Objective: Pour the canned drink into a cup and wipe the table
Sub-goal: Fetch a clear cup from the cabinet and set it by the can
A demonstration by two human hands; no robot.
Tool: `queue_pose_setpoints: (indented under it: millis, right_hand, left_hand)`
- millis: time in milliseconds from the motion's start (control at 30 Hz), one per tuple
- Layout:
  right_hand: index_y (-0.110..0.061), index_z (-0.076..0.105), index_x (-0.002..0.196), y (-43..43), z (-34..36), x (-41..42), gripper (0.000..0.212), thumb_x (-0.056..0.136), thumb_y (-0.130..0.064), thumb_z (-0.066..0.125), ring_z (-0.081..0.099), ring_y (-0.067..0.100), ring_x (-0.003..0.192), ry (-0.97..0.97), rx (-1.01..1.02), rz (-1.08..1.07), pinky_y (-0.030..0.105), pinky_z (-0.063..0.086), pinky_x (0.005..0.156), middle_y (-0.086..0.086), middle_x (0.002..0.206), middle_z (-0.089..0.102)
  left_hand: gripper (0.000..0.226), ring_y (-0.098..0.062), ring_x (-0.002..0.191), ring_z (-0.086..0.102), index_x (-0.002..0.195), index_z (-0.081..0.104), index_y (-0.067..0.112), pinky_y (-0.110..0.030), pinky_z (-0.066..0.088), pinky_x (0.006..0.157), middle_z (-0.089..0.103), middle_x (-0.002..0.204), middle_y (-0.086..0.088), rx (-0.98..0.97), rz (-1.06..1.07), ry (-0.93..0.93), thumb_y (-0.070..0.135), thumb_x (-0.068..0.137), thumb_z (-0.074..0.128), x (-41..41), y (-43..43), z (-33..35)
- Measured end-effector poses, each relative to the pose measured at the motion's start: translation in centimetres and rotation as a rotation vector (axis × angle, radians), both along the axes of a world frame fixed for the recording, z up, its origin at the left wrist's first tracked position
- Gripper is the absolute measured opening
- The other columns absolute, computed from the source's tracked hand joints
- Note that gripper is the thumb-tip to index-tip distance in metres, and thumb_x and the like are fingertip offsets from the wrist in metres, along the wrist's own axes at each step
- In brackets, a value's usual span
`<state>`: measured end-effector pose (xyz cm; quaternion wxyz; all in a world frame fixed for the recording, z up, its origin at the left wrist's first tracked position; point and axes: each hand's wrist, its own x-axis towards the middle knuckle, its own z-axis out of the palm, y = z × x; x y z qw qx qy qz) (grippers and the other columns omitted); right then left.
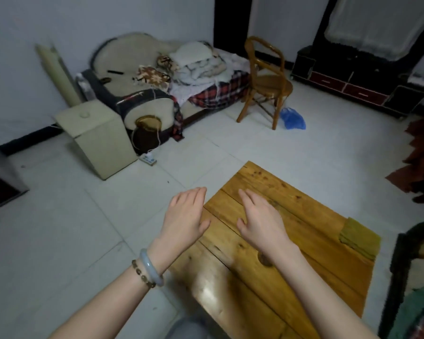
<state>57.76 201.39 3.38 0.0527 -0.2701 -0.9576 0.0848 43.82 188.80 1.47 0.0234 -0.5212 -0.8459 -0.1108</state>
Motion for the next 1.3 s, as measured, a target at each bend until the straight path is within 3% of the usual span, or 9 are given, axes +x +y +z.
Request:
queue_pose_setpoints:
  millis: [367, 667, 1033, 1200, 1300]
  right_hand:
    - [-0.01, 0.033, 0.138, -11.8, 0.0, -5.3, 0.063, 0.08, -0.02, 0.056, 0.044, 0.025, 0.123, -0.023, 0.065, 0.453, 0.032, 0.04, 0.096, 0.009, 0.133, 0.047]
    - [-0.01, 0.029, 0.14, -21.0, 1.0, -12.9, 0.063, 0.083, -0.019, 0.055, 0.039, 0.025, 0.128, 0.001, 0.092, 0.702, 0.032, 0.036, 0.1, 0.009, 0.139, 0.042]
    - [-0.01, 0.023, 0.143, -32.1, 0.8, -28.3, 0.066, 0.085, -0.021, 0.052, 0.033, 0.024, 0.132, -0.008, 0.101, 0.8, 0.031, 0.032, 0.102, 0.008, 0.144, 0.035]
    - [-0.011, 0.024, 0.142, -36.8, 1.0, -35.7, 0.065, 0.084, -0.021, 0.051, 0.035, 0.022, 0.129, 0.01, 0.099, 0.773, 0.03, 0.034, 0.099, 0.005, 0.14, 0.038]
    - [-0.011, 0.024, 0.142, -38.9, 1.2, -39.8, 0.064, 0.084, -0.021, 0.051, 0.035, 0.022, 0.129, 0.012, 0.083, 0.759, 0.03, 0.034, 0.099, 0.005, 0.14, 0.038]
  left_hand:
    - [0.073, -0.024, 0.129, 0.041, 0.14, 0.036, 0.011, -0.035, 0.024, 0.106, 0.044, 0.143, -0.005, -0.046, 0.453, 0.081, 0.044, 0.081, 0.061, 1.2, -16.9, 1.0]
    - [0.069, -0.024, 0.126, 0.046, 0.136, 0.043, 0.008, -0.037, 0.029, 0.107, 0.05, 0.139, -0.006, -0.038, 0.686, 0.104, 0.041, 0.079, 0.066, -1.4, -26.1, 1.8]
    - [0.07, -0.02, 0.136, 0.034, 0.144, 0.032, 0.012, -0.035, 0.019, 0.113, 0.038, 0.148, -0.004, -0.036, 0.764, 0.104, 0.043, 0.086, 0.058, -15.1, -37.4, 1.4]
    - [0.067, -0.025, 0.129, 0.045, 0.138, 0.043, 0.008, -0.038, 0.028, 0.109, 0.049, 0.14, -0.008, -0.022, 0.763, 0.121, 0.037, 0.082, 0.066, -23.0, -42.5, 2.8]
    - [0.066, -0.022, 0.131, 0.041, 0.14, 0.04, 0.01, -0.035, 0.024, 0.111, 0.046, 0.142, -0.005, -0.039, 0.757, 0.127, 0.039, 0.084, 0.062, -27.2, -44.5, 3.2]
